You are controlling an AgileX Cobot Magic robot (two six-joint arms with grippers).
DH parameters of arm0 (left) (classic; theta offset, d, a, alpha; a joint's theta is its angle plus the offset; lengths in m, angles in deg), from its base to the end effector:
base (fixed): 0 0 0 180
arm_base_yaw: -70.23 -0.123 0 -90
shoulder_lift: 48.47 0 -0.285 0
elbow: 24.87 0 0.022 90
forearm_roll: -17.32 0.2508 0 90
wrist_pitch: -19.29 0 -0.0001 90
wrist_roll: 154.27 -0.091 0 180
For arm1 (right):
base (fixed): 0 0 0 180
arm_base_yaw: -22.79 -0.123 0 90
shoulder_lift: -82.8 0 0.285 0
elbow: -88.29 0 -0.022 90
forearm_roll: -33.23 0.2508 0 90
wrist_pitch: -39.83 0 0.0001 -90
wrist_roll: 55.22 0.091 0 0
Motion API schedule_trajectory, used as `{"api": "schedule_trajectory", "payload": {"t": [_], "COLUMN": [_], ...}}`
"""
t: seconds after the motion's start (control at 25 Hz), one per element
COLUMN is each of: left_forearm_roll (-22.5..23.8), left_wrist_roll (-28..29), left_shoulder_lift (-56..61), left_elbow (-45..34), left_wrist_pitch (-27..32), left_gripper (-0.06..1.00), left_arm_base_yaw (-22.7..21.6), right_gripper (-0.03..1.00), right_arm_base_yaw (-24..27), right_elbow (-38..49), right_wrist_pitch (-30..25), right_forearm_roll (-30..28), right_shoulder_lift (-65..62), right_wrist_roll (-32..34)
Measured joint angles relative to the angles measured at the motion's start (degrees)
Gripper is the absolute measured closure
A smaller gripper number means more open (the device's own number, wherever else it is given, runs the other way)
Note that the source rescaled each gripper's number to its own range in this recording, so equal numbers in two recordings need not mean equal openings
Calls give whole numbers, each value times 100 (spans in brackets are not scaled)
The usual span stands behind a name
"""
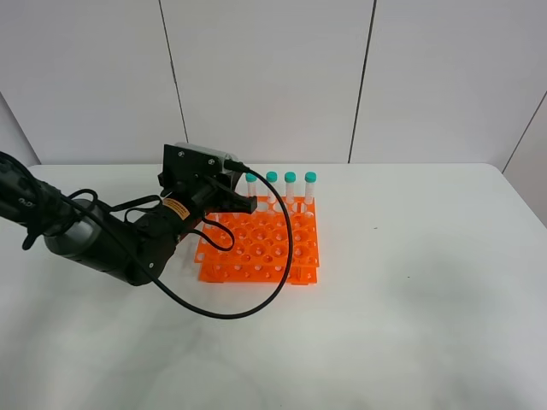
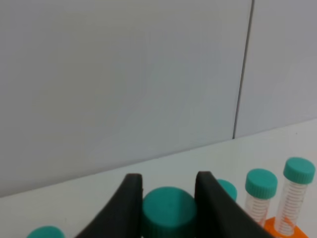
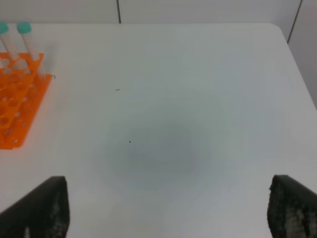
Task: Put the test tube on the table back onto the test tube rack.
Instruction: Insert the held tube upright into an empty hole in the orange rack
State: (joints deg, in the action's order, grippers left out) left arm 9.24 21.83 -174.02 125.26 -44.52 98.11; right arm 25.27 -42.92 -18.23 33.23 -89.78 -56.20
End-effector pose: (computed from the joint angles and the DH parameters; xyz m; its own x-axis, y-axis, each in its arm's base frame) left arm 0.3415 -0.1677 0.1330 -0.0264 0.0201 -0.9994 0.3526 0.9357 0.0095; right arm -0.0035 0.0002 0.2801 -0.4113 0.0007 -0.9115 0.0362 0.9992 -0.0156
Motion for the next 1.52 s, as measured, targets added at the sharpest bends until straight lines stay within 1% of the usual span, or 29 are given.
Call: {"api": "schedule_trajectory", "payload": {"t": [0.52,0.76,0.92,1.08,1.52], "left_forearm_roll": [-153,-195,-210,-12,200], "left_wrist_roll": [15,52,314,642,725], "left_shoulder_lift": [-31,-31,-31,-31,-79], "left_elbow": [0,0,0,0,36], "left_wrist_pitch": [-269,-280,-178,-96,-107], "left_gripper": [94,94,94,94,94], "left_arm_base_yaw": [0,-66,-159,-179,-179], "right_gripper": [1,1,1,1,1], "right_arm_base_yaw": [0,0,0,0,0], "right_elbow": [0,0,0,0,0], "right_wrist_pitch": [0,0,0,0,0], "right_forearm_roll": [0,0,0,0,0], "right_shoulder_lift": [0,0,0,0,0], "right_wrist_roll": [1,1,1,1,1]}}
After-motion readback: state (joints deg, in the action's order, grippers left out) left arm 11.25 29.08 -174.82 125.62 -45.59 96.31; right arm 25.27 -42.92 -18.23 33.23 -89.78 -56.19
